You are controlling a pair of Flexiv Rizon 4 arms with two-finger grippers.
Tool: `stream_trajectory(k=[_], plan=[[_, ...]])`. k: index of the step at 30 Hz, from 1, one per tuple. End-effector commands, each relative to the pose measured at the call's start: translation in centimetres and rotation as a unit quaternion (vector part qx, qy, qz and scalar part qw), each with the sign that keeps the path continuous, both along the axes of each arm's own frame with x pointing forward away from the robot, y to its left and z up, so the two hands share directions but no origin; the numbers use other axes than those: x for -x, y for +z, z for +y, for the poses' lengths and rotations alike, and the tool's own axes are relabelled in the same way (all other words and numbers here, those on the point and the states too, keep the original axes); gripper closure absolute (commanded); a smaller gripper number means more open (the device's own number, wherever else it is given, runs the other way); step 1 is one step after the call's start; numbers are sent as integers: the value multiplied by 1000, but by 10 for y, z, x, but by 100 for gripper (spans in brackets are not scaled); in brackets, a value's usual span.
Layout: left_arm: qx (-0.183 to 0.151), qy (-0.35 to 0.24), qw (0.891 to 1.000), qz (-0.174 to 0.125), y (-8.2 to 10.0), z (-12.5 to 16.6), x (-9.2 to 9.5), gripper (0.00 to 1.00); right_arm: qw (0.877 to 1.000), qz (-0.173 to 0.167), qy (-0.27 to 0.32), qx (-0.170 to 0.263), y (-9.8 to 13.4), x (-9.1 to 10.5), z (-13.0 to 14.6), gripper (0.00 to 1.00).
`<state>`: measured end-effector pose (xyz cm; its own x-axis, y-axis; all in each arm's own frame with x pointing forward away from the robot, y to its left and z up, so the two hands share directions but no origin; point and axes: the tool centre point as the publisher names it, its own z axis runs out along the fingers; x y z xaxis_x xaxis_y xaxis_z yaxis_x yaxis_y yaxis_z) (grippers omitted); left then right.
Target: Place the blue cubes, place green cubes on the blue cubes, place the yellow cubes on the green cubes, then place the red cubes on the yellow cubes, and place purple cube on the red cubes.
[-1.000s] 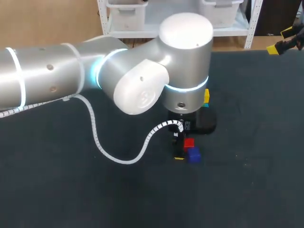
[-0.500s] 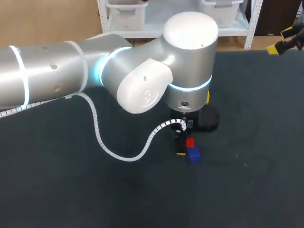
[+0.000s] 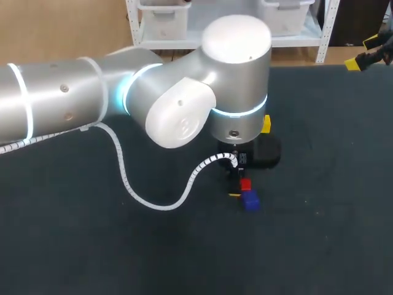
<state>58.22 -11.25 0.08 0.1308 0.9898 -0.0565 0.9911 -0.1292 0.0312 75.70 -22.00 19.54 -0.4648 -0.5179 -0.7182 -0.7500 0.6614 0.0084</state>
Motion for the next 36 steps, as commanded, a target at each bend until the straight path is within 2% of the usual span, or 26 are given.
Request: stream_trajectory(k=[1,5,8,10,17,23,27,32,36], plan=[[4,-2,1000,2,-3,2,0,62,1000,0,2,-2,-1,-2,0,0],[13,-2,1000,5,-4,2,-1,66,1000,0,2,-2,-1,-2,0,0],[14,2,1000,6,-4,3,-1,89,1000,0,2,-2,-1,-2,0,0],[14,5,1000,6,-4,3,-1,100,1000,0,2,-2,-1,-2,0,0],[4,4,1000,5,5,4,4,100,1000,0,2,-2,-1,-2,0,0],[-2,8,1000,1,22,10,11,100,1000,0,2,-2,-1,-2,0,0],[-18,14,1000,-1,34,15,14,100,1000,0,2,-2,-1,-2,0,0],[-32,19,999,-16,62,26,16,100,1000,0,2,-2,-1,-2,0,0],[-33,33,998,-43,91,39,13,100,1000,0,2,-2,-1,-2,0,0]])
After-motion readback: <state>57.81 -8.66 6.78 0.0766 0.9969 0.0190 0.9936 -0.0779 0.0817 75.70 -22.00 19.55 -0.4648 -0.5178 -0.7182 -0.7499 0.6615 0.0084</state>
